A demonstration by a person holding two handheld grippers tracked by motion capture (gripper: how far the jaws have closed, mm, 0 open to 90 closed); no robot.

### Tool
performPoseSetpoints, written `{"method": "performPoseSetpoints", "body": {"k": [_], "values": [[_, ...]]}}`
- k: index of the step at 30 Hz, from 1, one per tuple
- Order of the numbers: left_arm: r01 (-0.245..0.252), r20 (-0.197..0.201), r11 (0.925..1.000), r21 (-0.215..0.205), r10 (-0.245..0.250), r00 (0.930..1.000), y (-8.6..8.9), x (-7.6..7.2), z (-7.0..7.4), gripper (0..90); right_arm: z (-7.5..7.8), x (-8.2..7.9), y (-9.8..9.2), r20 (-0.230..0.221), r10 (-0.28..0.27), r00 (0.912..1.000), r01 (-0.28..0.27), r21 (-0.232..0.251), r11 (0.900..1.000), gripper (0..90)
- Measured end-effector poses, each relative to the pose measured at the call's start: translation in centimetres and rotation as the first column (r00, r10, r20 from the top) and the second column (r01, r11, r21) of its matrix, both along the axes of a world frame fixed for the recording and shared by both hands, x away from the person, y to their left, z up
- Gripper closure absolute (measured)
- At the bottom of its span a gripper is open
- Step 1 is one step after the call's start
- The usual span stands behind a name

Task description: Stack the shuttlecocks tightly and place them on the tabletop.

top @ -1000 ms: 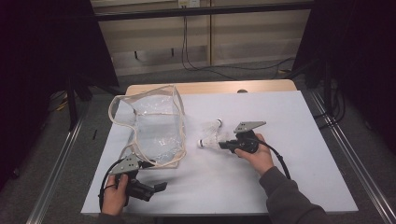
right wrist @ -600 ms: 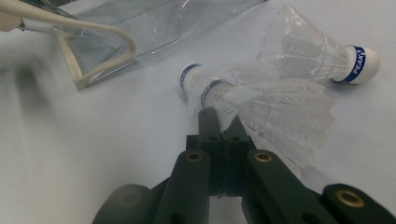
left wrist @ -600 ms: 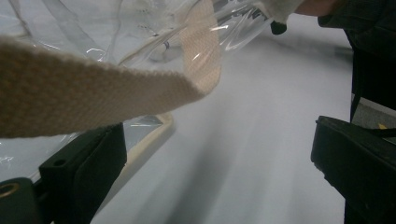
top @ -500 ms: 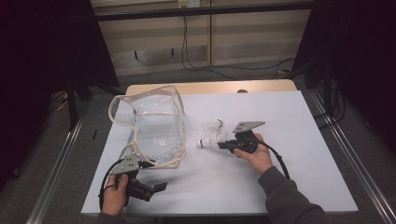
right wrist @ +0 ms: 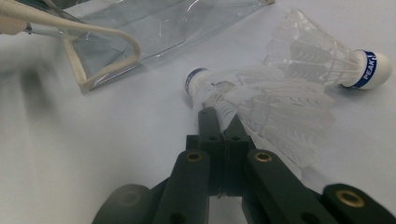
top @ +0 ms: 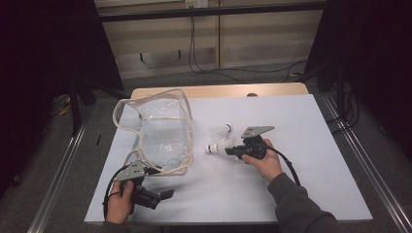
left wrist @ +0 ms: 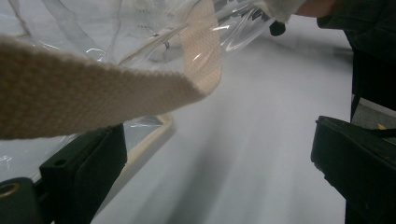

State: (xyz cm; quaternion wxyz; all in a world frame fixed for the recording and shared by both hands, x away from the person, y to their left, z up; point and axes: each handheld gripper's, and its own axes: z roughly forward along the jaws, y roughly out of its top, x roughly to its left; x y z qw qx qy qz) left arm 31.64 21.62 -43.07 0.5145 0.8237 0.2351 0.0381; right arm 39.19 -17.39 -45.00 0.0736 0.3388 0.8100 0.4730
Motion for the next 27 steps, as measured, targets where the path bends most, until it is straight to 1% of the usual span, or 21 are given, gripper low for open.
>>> {"method": "performPoseSetpoints", "body": {"k": [7, 10, 13, 14, 15, 16, 17, 19, 21, 23, 27], "values": [[0.001, -0.002, 1.0, 0.004, -0.001, 1.0, 0.0, 0.02, 0.0, 3.6, -0.02, 0.07, 0.02, -0.002, 0.001, 1.0, -0.001, 0.001, 1.0, 89.3], [0.002, 0.0, 1.0, 0.009, -0.002, 1.0, -0.03, 0.0, -0.02, 3.6, -0.03, 0.06, 0.04, -0.004, 0.0, 1.0, 0.0, 0.003, 1.0, 87.6], [0.0, 0.001, 1.0, 0.005, 0.0, 1.0, -0.06, -0.01, -0.05, 3.6, -0.09, 0.22, 0.04, -0.005, -0.009, 0.9999, 0.009, 0.0, 1.0, 81.1], [0.001, 0.001, 1.0, 0.004, -0.001, 1.0, -0.08, -0.02, -0.04, 3.5, -0.08, 0.25, 0.03, 0.002, -0.016, 0.9999, 0.016, -0.011, 1.0, 76.4], [0.001, 0.0, 1.0, 0.006, -0.001, 1.0, -0.06, -0.02, -0.04, 3.5, -0.04, 0.25, 0.05, 0.008, -0.017, 0.9998, 0.018, -0.023, 1.0, 75.4], [0.002, -0.002, 1.0, 0.007, -0.002, 1.0, -0.04, 0.0, -0.03, 3.6, 0.02, 0.24, 0.04, 0.01, -0.013, 0.9999, 0.013, -0.028, 1.0, 73.6], [0.003, -0.001, 1.0, 0.008, -0.003, 1.0, -0.03, 0.0, -0.03, 3.5, 0.05, 0.21, 0.02, 0.012, -0.018, 0.9998, 0.018, -0.028, 0.999, 70.0], [0.002, -0.002, 1.0, 0.007, -0.002, 1.0, -0.03, 0.0, -0.03, 3.6, 0.12, 0.19, -0.02, 0.021, -0.021, 0.9996, 0.022, -0.042, 0.999, 67.3], [0.002, 0.001, 1.0, 0.006, -0.002, 1.0, -0.03, -0.06, -0.01, 3.6, 0.14, 0.16, -0.11, 0.022, -0.034, 0.9992, 0.035, -0.052, 0.998, 60.1], [0.0, 0.0, 1.0, 0.003, 0.0, 1.0, -0.04, -0.07, -0.02, 3.6, 0.2, 0.12, -0.2, 0.027, -0.036, 0.999, 0.038, -0.068, 0.997, 55.7], [0.002, 0.0, 1.0, 0.005, -0.002, 1.0, -0.02, -0.03, 0.0, 3.6, 0.33, 0.07, -0.5, 0.015, -0.053, 0.9985, 0.054, -0.071, 0.996, 49.6]]}}
